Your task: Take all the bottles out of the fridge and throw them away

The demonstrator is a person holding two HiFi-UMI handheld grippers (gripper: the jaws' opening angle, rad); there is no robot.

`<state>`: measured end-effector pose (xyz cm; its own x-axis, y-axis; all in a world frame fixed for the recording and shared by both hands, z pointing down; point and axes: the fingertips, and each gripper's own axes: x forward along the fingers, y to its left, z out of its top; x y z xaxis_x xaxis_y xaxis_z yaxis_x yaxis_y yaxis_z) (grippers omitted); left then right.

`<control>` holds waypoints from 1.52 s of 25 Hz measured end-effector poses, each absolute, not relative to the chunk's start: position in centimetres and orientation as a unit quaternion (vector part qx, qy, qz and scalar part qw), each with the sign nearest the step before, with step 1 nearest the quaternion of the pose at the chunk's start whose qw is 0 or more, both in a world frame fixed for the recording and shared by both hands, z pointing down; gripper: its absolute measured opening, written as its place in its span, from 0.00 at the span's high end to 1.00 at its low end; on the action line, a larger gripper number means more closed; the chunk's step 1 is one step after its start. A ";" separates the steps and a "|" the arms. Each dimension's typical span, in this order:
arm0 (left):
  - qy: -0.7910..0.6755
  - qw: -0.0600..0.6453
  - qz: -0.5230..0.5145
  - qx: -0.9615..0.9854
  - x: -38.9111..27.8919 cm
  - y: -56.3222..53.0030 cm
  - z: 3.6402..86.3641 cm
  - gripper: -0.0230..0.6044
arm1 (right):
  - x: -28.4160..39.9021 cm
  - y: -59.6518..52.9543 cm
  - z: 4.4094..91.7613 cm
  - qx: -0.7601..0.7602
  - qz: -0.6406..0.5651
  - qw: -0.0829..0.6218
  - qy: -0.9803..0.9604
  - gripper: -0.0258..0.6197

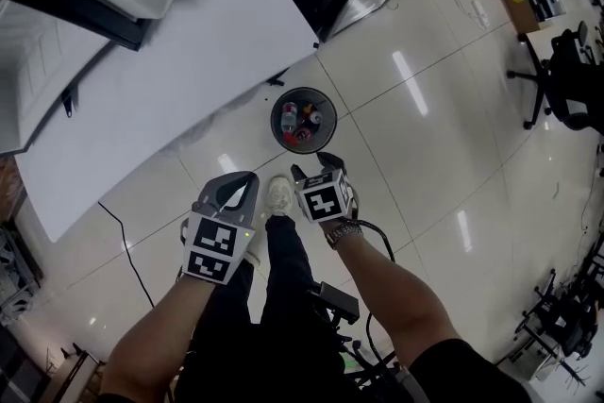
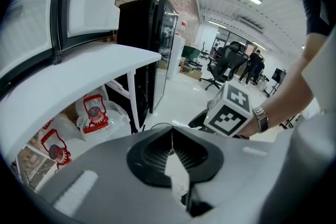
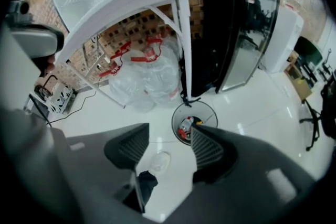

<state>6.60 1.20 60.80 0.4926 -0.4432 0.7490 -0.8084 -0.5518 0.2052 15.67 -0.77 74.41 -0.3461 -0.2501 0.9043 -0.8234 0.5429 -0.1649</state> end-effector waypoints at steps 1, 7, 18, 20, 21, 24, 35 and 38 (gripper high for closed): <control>-0.386 0.274 0.322 0.820 6.4 1.1 60.1 0.96 | 15.4 -0.9 73.4 0.358 0.311 0.445 -0.759 0.60; -0.416 0.241 0.277 0.832 4.5 1.8 53.8 0.96 | 12.1 -0.6 63.8 0.373 0.280 0.383 -0.797 0.74; -0.544 0.161 0.157 0.809 -8.8 8.3 38.1 0.96 | -1.8 4.4 42.2 0.318 0.149 0.257 -0.900 0.93; -0.566 0.145 0.132 0.800 -11.4 10.2 35.5 0.96 | -4.3 6.0 38.7 0.303 0.121 0.238 -0.915 0.95; -0.575 0.140 0.121 0.797 -12.6 11.4 34.4 0.96 | -5.4 7.1 37.1 0.298 0.111 0.229 -0.920 0.95; -0.589 0.130 0.098 0.791 -15.5 15.0 31.8 0.96 | -8.1 11.0 33.5 0.288 0.095 0.205 -0.931 0.96; -0.596 0.097 0.076 0.794 -15.7 23.8 26.7 0.96 | -9.8 20.0 27.1 0.253 0.068 0.152 -0.953 0.96; -0.602 0.091 0.070 0.790 -13.8 24.8 25.7 0.96 | -8.7 20.8 25.2 0.227 0.050 0.139 -0.963 0.96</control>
